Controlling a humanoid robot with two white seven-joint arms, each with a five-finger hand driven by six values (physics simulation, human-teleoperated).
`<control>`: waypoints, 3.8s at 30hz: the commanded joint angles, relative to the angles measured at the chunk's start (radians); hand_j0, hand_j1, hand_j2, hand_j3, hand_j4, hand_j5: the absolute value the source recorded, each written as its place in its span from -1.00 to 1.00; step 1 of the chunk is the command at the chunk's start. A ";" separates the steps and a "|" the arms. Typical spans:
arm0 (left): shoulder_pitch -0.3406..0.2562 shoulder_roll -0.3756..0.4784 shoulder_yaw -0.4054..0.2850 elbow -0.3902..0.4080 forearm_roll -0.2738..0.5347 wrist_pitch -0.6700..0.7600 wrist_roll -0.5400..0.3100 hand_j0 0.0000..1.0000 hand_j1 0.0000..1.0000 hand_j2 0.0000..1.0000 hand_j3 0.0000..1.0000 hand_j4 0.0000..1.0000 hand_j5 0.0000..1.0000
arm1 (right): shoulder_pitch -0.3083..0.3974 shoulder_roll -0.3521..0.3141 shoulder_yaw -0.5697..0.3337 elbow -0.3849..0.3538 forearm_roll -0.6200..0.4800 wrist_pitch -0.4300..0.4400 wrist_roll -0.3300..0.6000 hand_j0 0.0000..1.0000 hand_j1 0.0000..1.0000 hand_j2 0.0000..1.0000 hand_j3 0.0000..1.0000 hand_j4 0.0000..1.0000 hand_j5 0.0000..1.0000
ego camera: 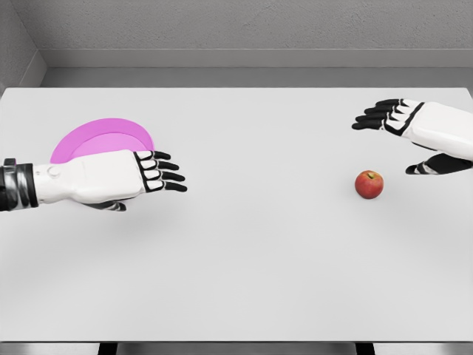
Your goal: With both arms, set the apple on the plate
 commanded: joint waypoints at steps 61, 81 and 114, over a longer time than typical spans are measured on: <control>0.000 -0.007 -0.004 0.000 0.004 0.001 -0.045 1.00 1.00 1.00 1.00 1.00 1.00 | -0.133 0.145 0.286 0.382 0.023 0.003 0.052 1.00 1.00 1.00 1.00 1.00 1.00; 0.000 -0.007 -0.006 0.000 0.004 0.001 -0.045 1.00 1.00 1.00 1.00 1.00 1.00 | -0.150 0.177 0.287 0.450 0.084 0.003 0.052 1.00 1.00 1.00 1.00 1.00 1.00; 0.002 -0.007 -0.012 0.000 0.002 0.001 -0.047 1.00 1.00 1.00 1.00 1.00 1.00 | -0.169 0.192 0.289 0.496 0.111 0.003 0.052 0.41 0.41 0.41 0.41 0.41 0.41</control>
